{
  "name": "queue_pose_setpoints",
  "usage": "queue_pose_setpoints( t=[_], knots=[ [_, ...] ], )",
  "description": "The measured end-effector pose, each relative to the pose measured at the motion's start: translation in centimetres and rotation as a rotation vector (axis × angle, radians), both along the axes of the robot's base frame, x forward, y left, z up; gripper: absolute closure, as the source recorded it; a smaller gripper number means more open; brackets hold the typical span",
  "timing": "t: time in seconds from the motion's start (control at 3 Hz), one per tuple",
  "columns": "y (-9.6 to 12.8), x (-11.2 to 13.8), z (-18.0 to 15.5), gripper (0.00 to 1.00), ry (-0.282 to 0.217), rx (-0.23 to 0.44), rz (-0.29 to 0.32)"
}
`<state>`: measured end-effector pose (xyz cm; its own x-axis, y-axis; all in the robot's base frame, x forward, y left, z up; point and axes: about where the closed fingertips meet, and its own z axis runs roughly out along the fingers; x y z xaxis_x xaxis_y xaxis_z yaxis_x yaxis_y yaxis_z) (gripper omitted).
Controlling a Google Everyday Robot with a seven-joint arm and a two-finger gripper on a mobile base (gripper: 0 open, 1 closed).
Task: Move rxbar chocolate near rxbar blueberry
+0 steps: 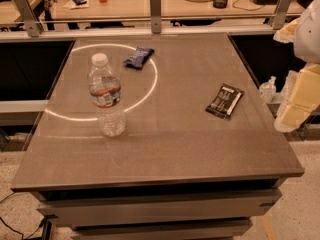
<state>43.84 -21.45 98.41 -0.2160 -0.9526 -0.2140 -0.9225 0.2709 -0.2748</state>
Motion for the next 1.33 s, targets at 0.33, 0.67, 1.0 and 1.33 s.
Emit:
queue_pose_setpoints(
  t=[0.33, 0.67, 1.0, 1.33],
  knots=[
    [0.0, 0.0, 0.0, 0.0, 0.0, 0.0, 0.0],
    [-0.3, 0.6, -0.2, 0.0, -0.005, 0.015, -0.042],
    [-1.2, 2.1, -1.5, 0.0, 0.0, 0.058, -0.133],
    [-1.8, 3.5, -2.4, 0.0, -0.001, 0.09, -0.198]
  ],
)
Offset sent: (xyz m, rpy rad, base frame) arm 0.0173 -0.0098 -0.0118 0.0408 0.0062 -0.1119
